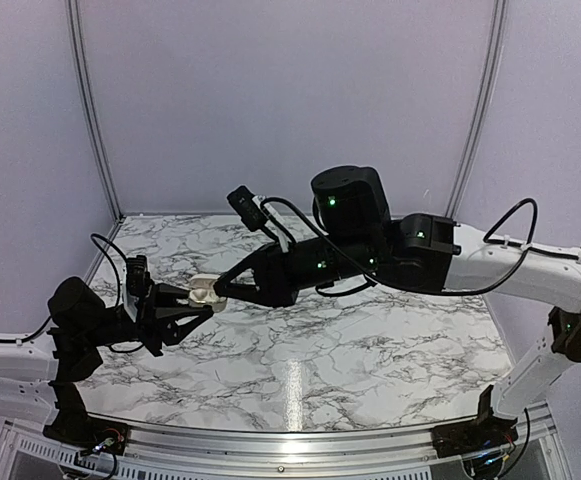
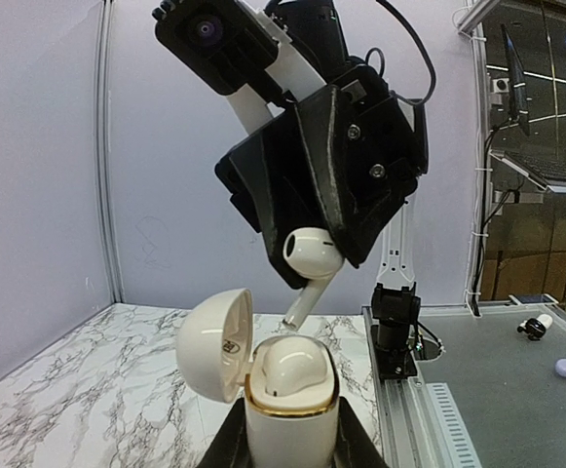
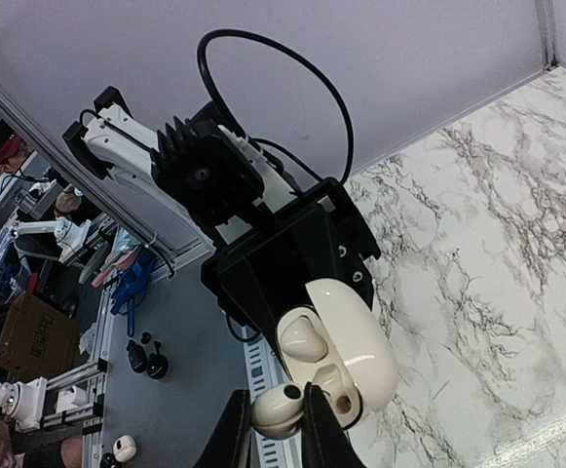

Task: Insert the wireless bluetooth earbuds into the charging case
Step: Insert the right earbud into the right side groove of the charging case.

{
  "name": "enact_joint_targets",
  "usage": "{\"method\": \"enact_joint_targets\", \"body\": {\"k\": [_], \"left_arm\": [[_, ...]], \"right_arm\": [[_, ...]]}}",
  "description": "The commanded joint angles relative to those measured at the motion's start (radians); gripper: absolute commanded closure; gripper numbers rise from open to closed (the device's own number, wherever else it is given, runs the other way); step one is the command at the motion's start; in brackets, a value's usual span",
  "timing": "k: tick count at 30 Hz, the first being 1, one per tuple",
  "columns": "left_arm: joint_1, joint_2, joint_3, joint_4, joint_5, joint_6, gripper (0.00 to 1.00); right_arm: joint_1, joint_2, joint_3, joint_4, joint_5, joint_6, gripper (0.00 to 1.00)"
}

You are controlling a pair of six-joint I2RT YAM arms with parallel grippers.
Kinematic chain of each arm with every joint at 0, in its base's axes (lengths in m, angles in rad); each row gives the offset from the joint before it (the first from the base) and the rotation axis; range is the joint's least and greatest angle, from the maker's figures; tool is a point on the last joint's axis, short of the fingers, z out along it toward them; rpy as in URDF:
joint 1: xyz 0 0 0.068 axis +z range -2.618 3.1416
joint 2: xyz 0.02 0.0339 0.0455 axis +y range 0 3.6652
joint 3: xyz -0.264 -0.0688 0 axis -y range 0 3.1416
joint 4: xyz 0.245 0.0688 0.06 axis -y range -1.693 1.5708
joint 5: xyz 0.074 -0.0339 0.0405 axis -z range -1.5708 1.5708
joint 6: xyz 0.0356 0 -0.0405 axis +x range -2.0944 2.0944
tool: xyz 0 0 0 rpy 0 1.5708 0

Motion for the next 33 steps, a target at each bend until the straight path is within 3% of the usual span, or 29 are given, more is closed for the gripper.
{"method": "enact_joint_targets", "body": {"k": [1, 27, 33], "left_arm": [[0.004, 0.004, -0.004, 0.05, 0.048, 0.015, 1.0], [0.004, 0.034, 0.026, -0.003, 0.159, 0.04, 1.0], [0.004, 0.022, 0.018, -0.004, 0.157, 0.035, 1.0]], "right_arm": [[0.007, 0.014, 0.071, -0.106, 0.013, -0.021, 0.92], [0.007, 0.144, 0.216, -0.353, 0.004, -0.055, 0.87], [0.006, 0.148, 0.253, -0.397, 0.005, -0.07, 0.9]]}}
